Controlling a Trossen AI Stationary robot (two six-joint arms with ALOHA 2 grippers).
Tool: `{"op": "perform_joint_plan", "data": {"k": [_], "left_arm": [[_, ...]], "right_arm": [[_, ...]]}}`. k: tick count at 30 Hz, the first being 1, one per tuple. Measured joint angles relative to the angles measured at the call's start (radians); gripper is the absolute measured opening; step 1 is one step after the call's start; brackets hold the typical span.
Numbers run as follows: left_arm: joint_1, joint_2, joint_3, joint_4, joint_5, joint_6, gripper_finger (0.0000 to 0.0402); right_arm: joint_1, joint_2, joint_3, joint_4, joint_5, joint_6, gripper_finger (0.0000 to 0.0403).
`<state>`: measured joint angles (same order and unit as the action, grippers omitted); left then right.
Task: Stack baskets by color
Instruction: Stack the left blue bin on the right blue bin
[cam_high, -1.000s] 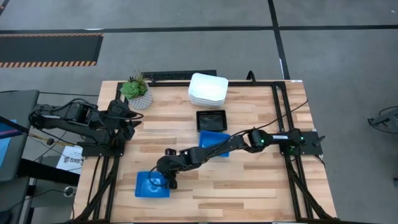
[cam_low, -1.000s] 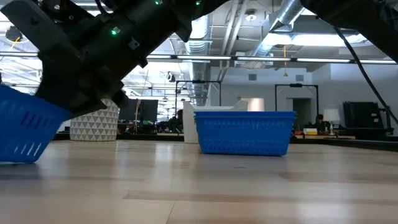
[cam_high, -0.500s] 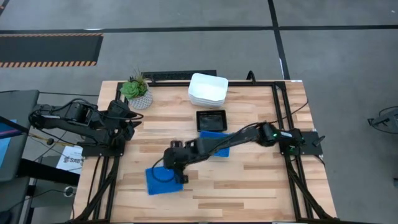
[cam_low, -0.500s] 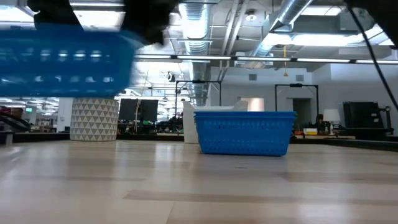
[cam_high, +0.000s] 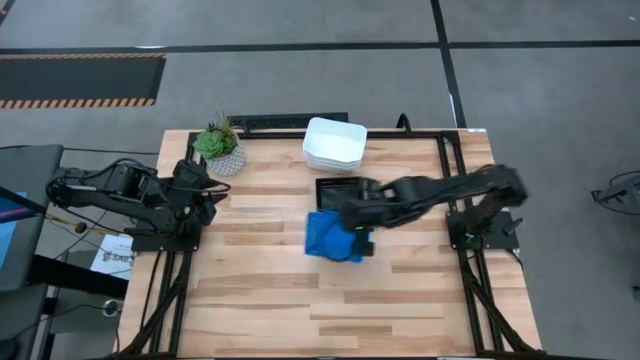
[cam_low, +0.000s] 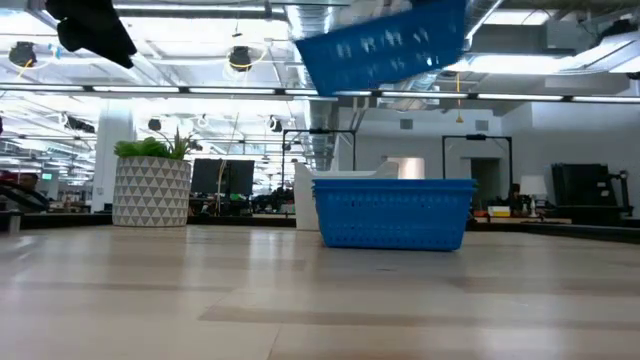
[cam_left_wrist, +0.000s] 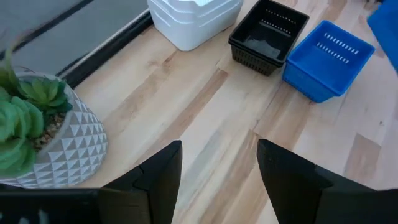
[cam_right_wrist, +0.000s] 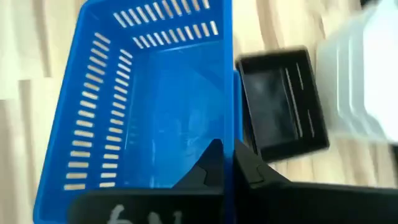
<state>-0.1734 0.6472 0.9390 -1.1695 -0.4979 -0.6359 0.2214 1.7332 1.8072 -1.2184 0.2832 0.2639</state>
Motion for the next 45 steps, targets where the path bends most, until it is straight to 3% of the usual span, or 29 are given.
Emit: {"op": "perform_joint_plan", "data": {"k": [7,13,20,29,38,45], "left_arm": [[0.000,0.000,0.000,0.001,-0.042,0.015,0.0197],[0.000,0.000,0.000,0.001,-0.042,0.008,0.0197],[0.000,0.000,0.000,0.001,-0.066,-0.012,0.0197],[0.000,0.000,0.000,0.000,-0.062,-0.015,0.0197],[0.000,0.000,0.000,0.000,-0.061,-0.004,0.0197],[0.000,0.000,0.000,0.000,-0.065,-0.004,0.0197]], "right_arm": [[-0.064,-0.330,-0.618,0.448,0.007,0.060,0.0014],[-0.188,-0.462,-0.873,0.680,-0.080,-0.001,0.0011],[-0.281,-0.444,-0.901,0.757,-0.178,-0.097,0.0013],[-0.258,-0.285,-0.901,0.778,-0.215,-0.138,0.0024],[-0.258,-0.270,-0.900,0.758,-0.287,-0.228,0.0021],[-0.263,-0.255,-0.900,0.754,-0.287,-0.239,0.0064]]}}
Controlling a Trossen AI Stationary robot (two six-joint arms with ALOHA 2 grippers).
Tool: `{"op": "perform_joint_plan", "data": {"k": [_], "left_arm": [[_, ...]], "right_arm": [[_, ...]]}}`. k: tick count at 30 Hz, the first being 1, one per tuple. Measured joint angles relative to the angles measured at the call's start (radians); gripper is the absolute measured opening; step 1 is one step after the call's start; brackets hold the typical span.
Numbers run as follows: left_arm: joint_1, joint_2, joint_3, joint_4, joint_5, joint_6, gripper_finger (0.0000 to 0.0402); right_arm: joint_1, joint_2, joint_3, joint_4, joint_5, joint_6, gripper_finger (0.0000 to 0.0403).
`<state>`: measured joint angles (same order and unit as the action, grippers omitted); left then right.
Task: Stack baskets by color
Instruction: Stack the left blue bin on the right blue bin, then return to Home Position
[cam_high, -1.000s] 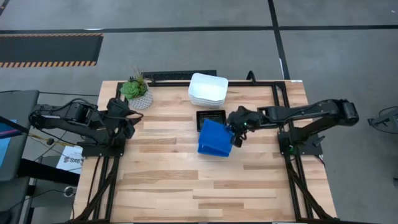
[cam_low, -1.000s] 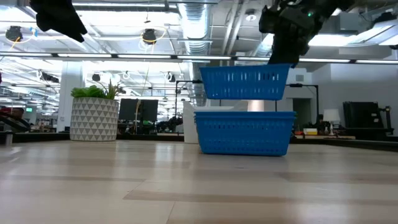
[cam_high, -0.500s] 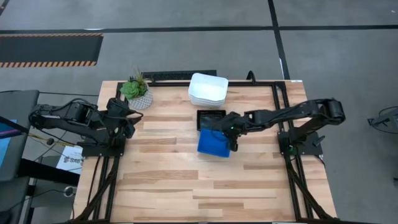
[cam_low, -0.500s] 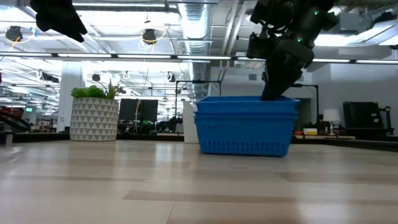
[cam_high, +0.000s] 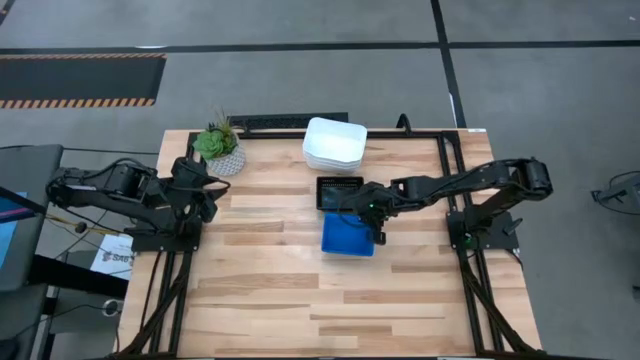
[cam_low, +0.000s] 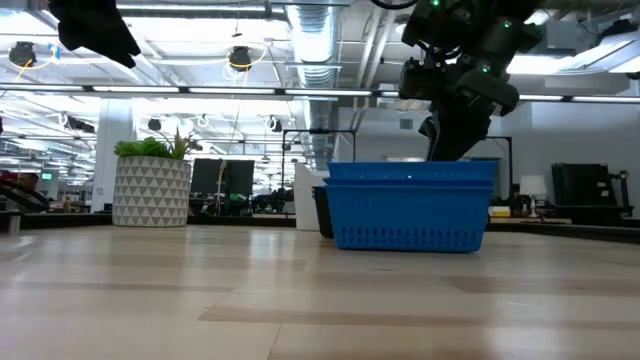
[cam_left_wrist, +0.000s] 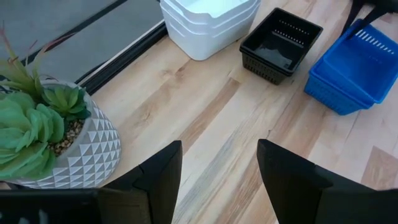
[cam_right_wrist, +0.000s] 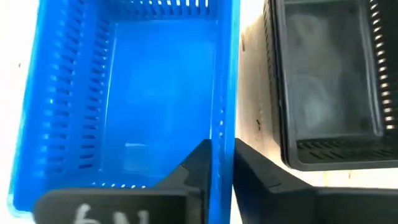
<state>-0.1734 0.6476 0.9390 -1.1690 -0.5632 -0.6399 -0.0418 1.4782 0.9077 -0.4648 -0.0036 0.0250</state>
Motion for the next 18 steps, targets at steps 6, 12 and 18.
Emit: {"op": "perform_joint_plan", "data": {"k": [6,12,18], "left_arm": [[0.000,0.000,0.000,0.001,0.000,0.001,0.0197],[0.000,0.000,0.000,0.007,-0.004,0.003,0.0197],[0.000,0.000,0.000,0.050,-0.146,-0.007,0.0197]], "right_arm": [[-0.001,0.000,0.000,0.024,0.007,-0.043,0.0121],[-0.027,0.000,0.048,0.053,0.012,-0.030,0.0174],[-0.031,-0.057,0.213,-0.078,0.002,0.053,0.0197]]}}
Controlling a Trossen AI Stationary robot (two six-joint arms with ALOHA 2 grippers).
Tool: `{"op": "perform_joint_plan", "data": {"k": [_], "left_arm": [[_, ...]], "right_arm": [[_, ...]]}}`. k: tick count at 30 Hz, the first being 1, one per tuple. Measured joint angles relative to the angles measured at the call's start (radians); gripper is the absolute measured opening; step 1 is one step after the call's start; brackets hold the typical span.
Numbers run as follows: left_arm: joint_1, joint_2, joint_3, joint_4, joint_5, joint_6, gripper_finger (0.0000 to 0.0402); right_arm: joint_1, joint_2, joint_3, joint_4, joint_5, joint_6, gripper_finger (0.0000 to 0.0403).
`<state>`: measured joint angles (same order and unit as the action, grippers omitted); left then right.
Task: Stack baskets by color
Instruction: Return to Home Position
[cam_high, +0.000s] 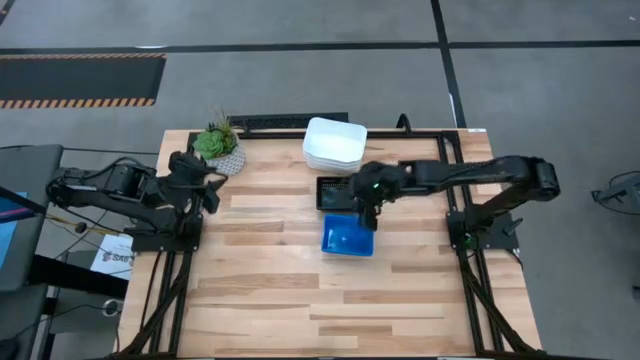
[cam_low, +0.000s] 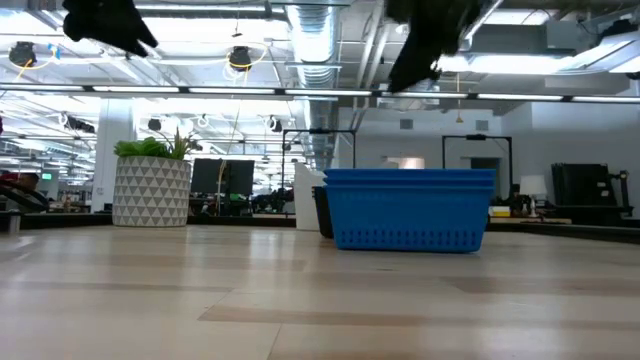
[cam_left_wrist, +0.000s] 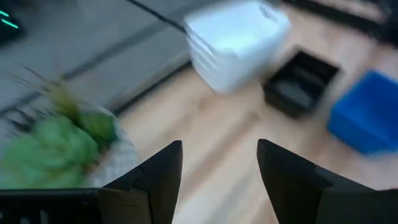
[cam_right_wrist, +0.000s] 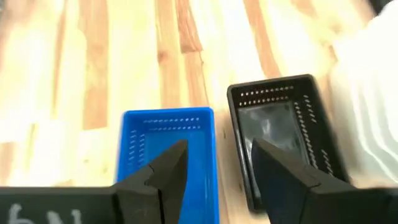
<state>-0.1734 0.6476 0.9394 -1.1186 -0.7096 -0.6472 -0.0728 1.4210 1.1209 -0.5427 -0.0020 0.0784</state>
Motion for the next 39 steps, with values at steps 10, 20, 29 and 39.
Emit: {"op": "perform_joint_plan", "data": {"k": [10,20,29,39], "left_arm": [[0.000,0.007,0.001,0.034,-0.033,0.003,0.0197],[-0.025,-0.041,-0.027,0.265,-0.153,0.153,0.0197],[-0.043,-0.300,-0.277,0.590,-0.032,0.310,0.0197],[-0.042,-0.582,-0.578,0.780,0.070,0.317,0.0197]], "right_arm": [[0.029,-0.200,0.254,-0.301,-0.001,0.201,0.0195],[0.135,-0.512,-0.059,0.094,-0.034,0.004,0.0195],[0.142,-0.983,-0.614,0.498,-0.024,0.156,0.0192],[0.145,-1.409,-0.917,0.586,-0.022,0.200,0.0196]]}}
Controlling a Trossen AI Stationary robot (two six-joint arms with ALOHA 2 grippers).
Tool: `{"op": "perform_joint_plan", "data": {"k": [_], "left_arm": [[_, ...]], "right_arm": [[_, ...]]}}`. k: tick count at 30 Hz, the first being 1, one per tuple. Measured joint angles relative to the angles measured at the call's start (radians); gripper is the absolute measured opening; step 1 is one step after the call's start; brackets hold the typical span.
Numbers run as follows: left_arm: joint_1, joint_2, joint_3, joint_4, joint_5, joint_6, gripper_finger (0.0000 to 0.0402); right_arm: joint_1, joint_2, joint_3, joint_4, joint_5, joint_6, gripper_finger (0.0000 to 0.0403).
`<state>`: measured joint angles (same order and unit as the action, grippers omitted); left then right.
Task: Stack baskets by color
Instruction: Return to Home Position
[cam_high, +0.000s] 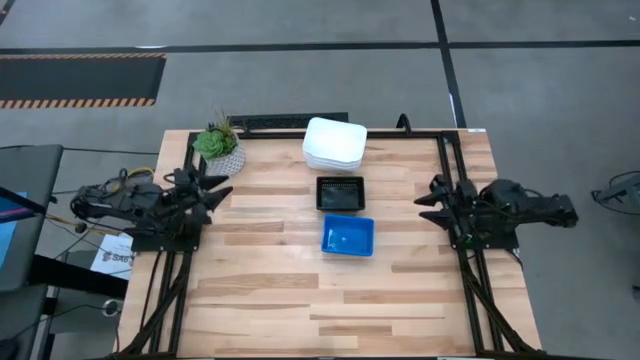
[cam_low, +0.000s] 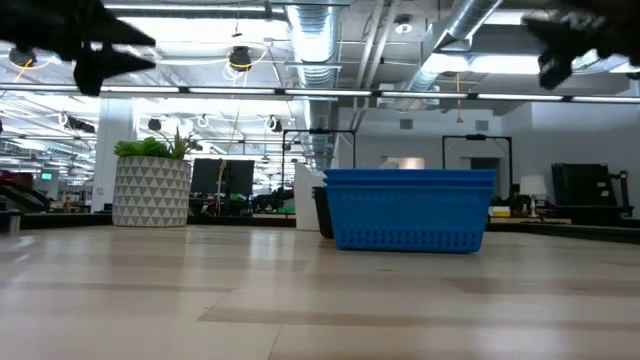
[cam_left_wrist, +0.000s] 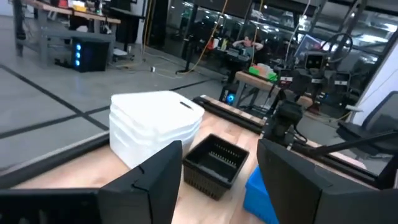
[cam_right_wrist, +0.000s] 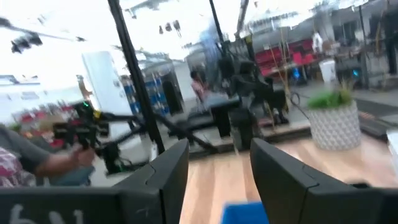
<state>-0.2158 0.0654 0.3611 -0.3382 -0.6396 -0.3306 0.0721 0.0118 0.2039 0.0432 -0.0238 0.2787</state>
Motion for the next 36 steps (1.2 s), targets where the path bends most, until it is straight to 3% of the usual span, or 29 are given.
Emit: {"op": "perform_joint_plan", "data": {"k": [3,10,18,25,36], "left_arm": [[0.000,-0.062,-0.090,0.020,-0.017,-0.015,0.0197],[0.000,-0.060,-0.272,0.131,-0.017,-0.087,0.0197],[0.000,-0.049,-0.281,0.176,0.077,0.039,0.0197],[0.000,-0.046,-0.283,0.177,0.112,0.056,0.0197],[0.000,-0.046,-0.283,0.174,0.120,0.014,0.0197]], "right_arm": [[-0.001,-0.008,-0.073,0.030,0.000,0.005,0.0194],[-0.002,0.006,-0.194,0.191,0.022,0.020,0.0193],[-0.001,0.008,-0.195,0.121,0.026,-0.064,0.0195],[-0.001,0.008,-0.195,-0.018,0.026,-0.061,0.0193],[-0.001,0.029,-0.194,-0.030,0.026,-0.050,0.0193]]}}
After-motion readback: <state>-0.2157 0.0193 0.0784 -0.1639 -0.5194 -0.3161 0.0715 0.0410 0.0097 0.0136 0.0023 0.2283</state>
